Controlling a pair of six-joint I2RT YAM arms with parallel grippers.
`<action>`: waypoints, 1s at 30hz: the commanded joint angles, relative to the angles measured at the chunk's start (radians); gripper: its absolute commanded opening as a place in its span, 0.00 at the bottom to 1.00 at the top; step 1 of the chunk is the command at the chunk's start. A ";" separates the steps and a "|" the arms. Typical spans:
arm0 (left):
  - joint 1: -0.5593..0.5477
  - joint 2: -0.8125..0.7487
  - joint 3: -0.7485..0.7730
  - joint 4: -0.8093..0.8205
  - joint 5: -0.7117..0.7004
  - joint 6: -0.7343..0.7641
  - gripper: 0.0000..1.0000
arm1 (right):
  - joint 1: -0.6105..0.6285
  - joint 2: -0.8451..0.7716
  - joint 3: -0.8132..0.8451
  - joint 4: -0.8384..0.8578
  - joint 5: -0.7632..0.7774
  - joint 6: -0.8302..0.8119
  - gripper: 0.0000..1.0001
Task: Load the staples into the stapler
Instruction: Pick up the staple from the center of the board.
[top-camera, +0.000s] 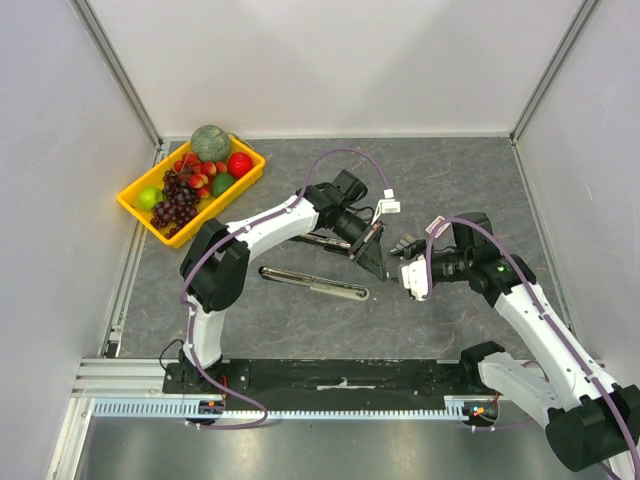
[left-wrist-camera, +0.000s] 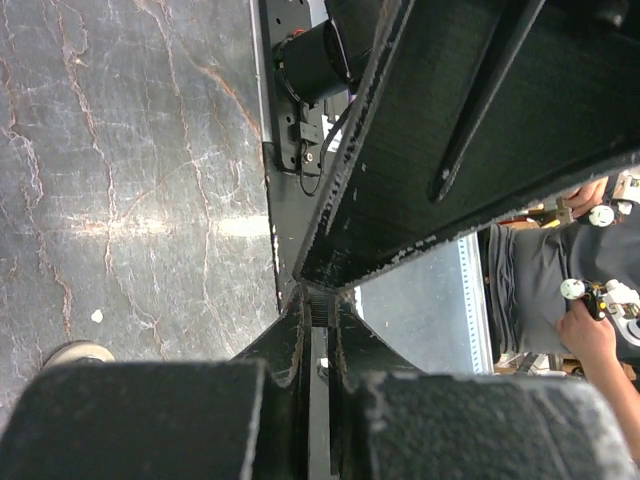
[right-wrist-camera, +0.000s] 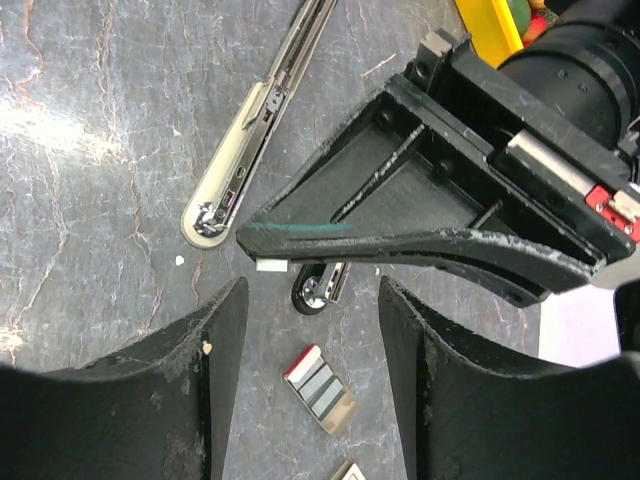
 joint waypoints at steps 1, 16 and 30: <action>-0.005 0.013 0.050 0.009 0.041 -0.041 0.06 | 0.022 0.003 -0.015 0.035 0.003 0.021 0.59; -0.005 0.014 0.072 0.011 0.056 -0.044 0.07 | 0.037 0.010 -0.029 0.055 -0.013 0.056 0.43; -0.005 0.020 0.073 0.009 0.066 -0.046 0.07 | 0.042 0.002 -0.032 0.055 -0.003 0.049 0.27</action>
